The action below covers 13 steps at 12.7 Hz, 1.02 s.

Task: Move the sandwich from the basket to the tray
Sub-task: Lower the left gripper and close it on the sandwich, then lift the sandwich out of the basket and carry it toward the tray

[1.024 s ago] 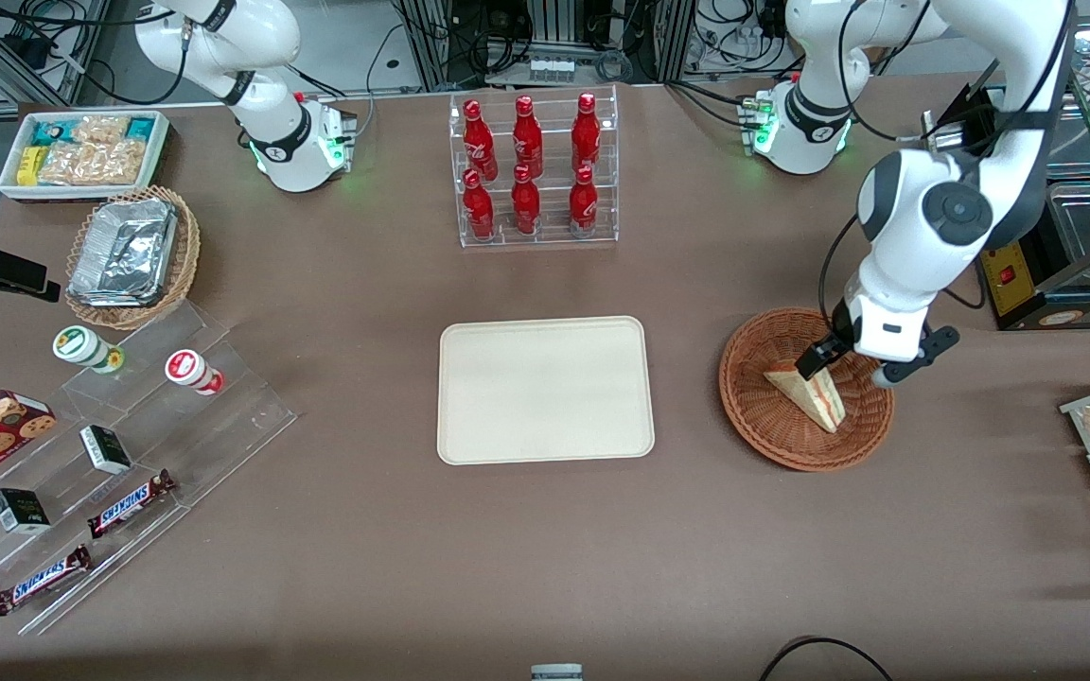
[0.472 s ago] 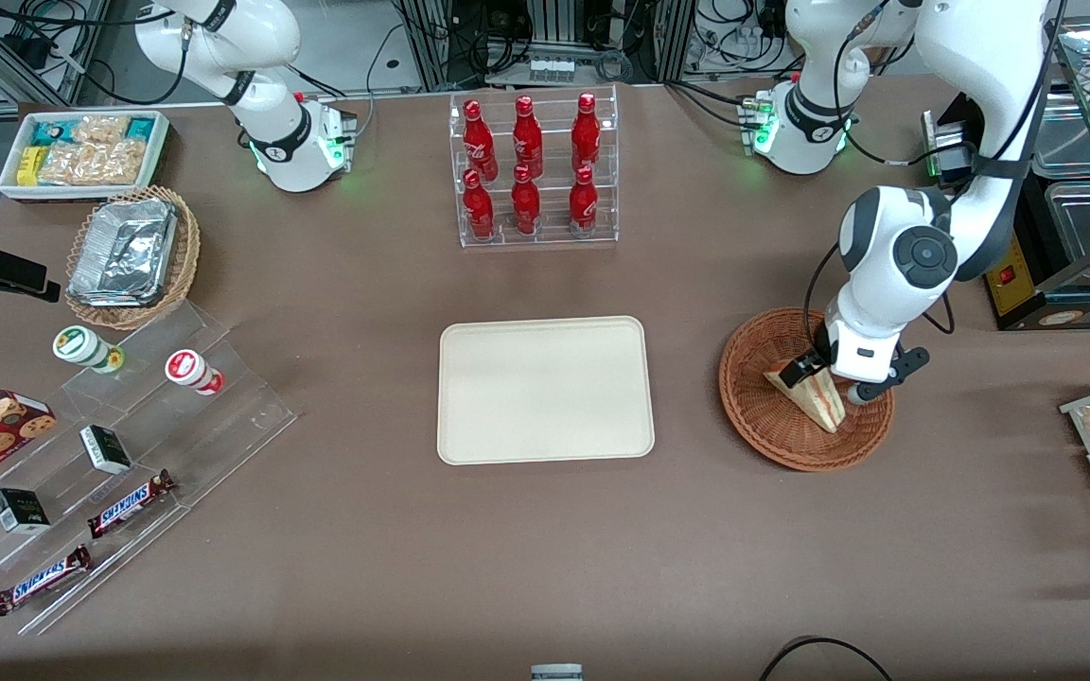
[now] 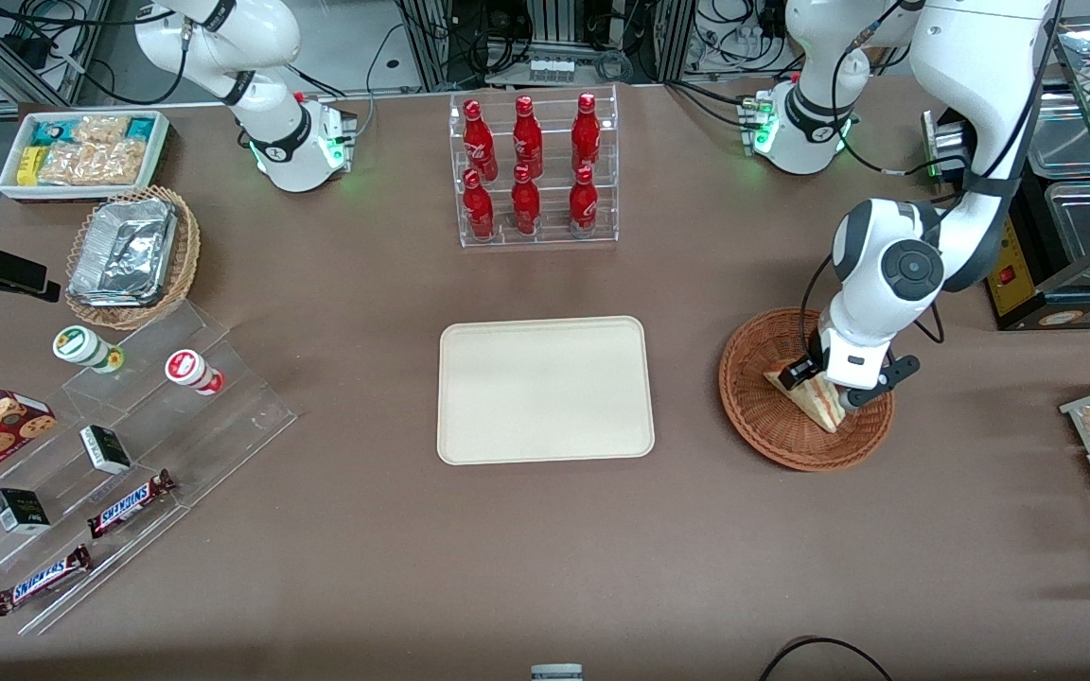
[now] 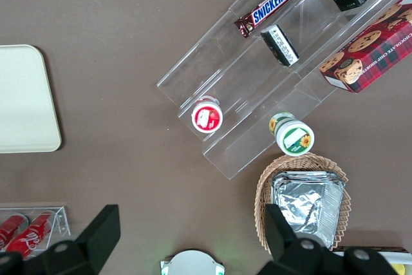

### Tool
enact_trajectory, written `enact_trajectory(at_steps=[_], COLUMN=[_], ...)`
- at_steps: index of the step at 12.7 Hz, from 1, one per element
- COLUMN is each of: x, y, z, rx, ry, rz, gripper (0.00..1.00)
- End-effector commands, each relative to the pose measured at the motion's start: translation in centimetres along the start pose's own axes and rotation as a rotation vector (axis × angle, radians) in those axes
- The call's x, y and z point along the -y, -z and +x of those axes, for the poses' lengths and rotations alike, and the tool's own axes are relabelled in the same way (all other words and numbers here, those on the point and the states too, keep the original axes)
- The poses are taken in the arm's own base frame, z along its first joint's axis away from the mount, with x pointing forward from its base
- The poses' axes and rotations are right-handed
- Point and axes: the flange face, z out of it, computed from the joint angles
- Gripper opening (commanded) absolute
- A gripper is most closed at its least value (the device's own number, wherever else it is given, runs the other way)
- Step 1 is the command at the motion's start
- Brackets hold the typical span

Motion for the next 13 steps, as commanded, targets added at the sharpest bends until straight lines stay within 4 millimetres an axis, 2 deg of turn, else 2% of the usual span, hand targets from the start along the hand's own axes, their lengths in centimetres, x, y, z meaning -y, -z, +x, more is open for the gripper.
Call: enact_trajectory(at_steps=[1,2,3,5,7,8,11,12,13], x=[0.1,0.0,-0.3,-2.2,-5.8,-8.7,-15.6,-17.5,-20.5], y=[1.9,3.5,6.0,11.1,16.0,17.7,20.0,19.7,18.9], z=[0.5,0.7,1.1,2.1,1.8,0.2,-4.6,-6.3,-8.7], rx=[-0.032,-0.038,-0.040,-0.002,0.012,0.003,-0.025,-0.004,0.049], ry=[-0.013,-0.014,-0.013,-0.016,-0.051,-0.093,-0.213,-0.231,-0.250], rz=[0.006,0.010,0.022,0.074,0.090,0.064,0.012,-0.004,-0.046], gripper=[0.00,0.00,0.00,0.00,0.00,0.00,0.00,0.00,0.00])
